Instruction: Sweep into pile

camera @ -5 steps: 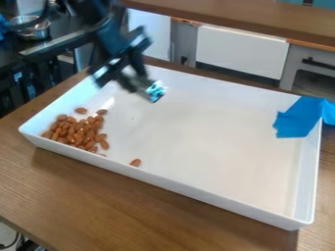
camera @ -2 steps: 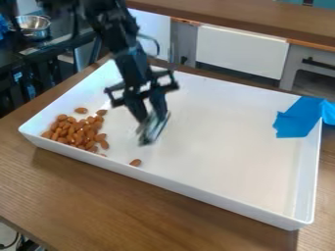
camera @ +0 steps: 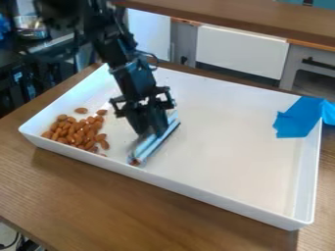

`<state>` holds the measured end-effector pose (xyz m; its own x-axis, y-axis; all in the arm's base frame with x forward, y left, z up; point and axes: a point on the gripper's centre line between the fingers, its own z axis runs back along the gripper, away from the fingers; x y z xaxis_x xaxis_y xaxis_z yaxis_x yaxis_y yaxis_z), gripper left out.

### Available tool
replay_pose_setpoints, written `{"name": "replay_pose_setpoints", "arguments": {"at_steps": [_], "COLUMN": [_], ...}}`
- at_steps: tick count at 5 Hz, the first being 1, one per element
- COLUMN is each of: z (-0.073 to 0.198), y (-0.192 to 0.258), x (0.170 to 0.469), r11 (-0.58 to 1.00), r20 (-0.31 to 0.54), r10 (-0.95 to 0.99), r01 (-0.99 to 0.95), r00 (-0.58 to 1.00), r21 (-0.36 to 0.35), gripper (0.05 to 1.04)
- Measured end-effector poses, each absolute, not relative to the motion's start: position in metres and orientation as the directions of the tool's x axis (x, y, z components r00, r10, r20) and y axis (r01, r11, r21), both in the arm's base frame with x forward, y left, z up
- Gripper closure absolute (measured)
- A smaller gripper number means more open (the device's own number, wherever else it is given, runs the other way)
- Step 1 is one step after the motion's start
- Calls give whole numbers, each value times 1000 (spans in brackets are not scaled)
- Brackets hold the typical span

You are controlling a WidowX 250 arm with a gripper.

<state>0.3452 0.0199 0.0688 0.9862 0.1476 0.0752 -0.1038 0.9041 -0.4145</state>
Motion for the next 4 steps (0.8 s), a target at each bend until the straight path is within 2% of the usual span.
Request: {"name": "replay_pose_setpoints", "arguments": {"at_steps": [2, 4], "z": [62, 62], "y": [24, 35], "x": [343, 349], "r11": [869, 882], "r20": [111, 151], "r10": [247, 276], "r01": [-169, -188], "r00": [963, 949], "r21": [-466, -432], "gripper": [721, 721]}}
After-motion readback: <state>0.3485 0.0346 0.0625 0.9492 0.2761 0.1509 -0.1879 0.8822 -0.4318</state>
